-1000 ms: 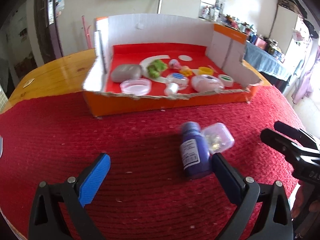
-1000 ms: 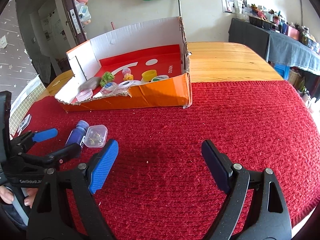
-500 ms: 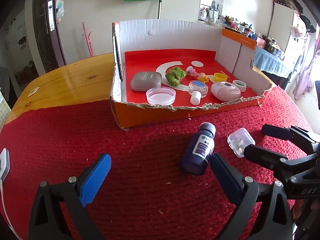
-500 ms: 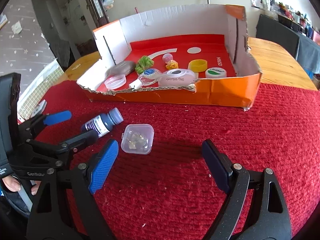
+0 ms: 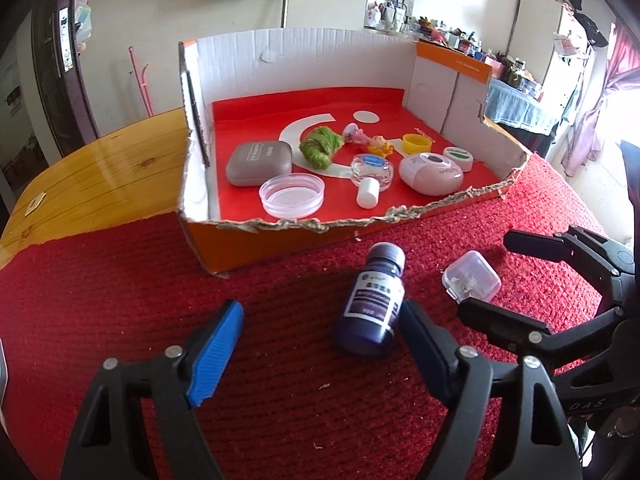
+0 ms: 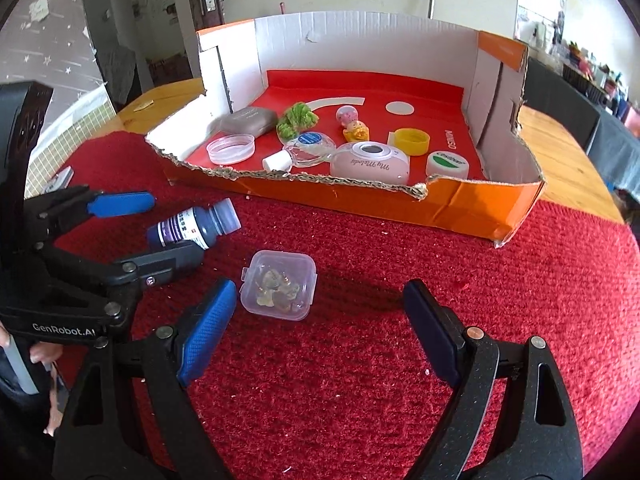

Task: Organize objects
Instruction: 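Grasp the dark blue bottle with the left tool while the right tool grasps the clear bead box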

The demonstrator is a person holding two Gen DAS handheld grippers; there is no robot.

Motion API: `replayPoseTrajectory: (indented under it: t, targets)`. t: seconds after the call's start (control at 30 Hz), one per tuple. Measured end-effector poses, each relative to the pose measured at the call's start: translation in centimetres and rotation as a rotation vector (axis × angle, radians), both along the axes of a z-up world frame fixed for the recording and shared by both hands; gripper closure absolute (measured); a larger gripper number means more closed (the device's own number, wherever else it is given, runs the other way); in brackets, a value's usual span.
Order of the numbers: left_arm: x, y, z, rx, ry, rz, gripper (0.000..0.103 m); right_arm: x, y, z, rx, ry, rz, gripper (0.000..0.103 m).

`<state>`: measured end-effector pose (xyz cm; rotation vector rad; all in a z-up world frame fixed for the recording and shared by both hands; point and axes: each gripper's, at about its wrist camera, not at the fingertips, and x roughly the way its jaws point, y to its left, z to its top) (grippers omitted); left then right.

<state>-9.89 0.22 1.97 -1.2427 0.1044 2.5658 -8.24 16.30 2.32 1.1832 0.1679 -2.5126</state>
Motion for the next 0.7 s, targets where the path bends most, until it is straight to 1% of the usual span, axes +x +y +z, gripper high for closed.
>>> replayPoseTrajectory:
  t: [0.07,0.2,0.27,0.3,0.33,0.37,0.4,0.43,0.5,0.53,0.57,0.63,0.7]
  targets:
    - [0.0,0.2,0.1,0.002,0.002,-0.011,0.03,0.0,-0.1,0.0,0.012,0.008,0.003,0.018]
    - [0.1,0.5,0.0,0.008,0.0,-0.033,0.036,0.1,-0.2,0.1,0.017,0.02,0.021,0.019]
    - [0.1,0.5,0.0,0.011,-0.001,-0.041,0.04,0.1,-0.5,0.1,0.025,0.024,0.034,0.028]
    - [0.2,0.6,0.1,0.014,0.0,-0.046,0.042,0.1,-0.7,0.1,0.03,0.022,0.043,0.03]
    - [0.2,0.6,0.1,0.016,0.0,-0.05,0.046,0.1,-0.9,0.0,0.033,0.021,0.049,0.034]
    - [0.3,0.7,0.1,0.017,0.0,-0.054,0.049,0.1,-1.0,-0.1,0.037,0.02,0.055,0.037]
    - [0.3,0.7,0.1,0.019,0.0,-0.056,0.05,0.1,-1.2,-0.2,0.042,0.022,0.058,0.037]
    - [0.3,0.8,0.1,0.021,0.0,-0.058,0.054,0.2,-1.4,-0.3,0.051,0.028,0.063,0.038]
    - [0.3,0.8,0.1,0.027,-0.001,-0.067,0.064,0.2,-1.7,-0.3,0.056,0.036,0.075,0.045]
    - [0.3,0.9,0.2,0.035,-0.004,-0.075,0.07,0.3,-1.8,-0.3,0.055,0.036,0.081,0.05]
    - [0.3,0.9,0.2,0.042,-0.006,-0.081,0.074,0.3,-1.9,-0.2,0.056,0.036,0.088,0.056]
    - [0.4,0.9,0.2,0.053,-0.009,-0.086,0.075,0.3,-2.1,-0.3,0.05,0.036,0.11,0.064]
    - [0.5,0.9,0.3,0.054,-0.012,-0.084,0.075,0.4,-2.1,-0.2,0.04,0.034,0.121,0.064]
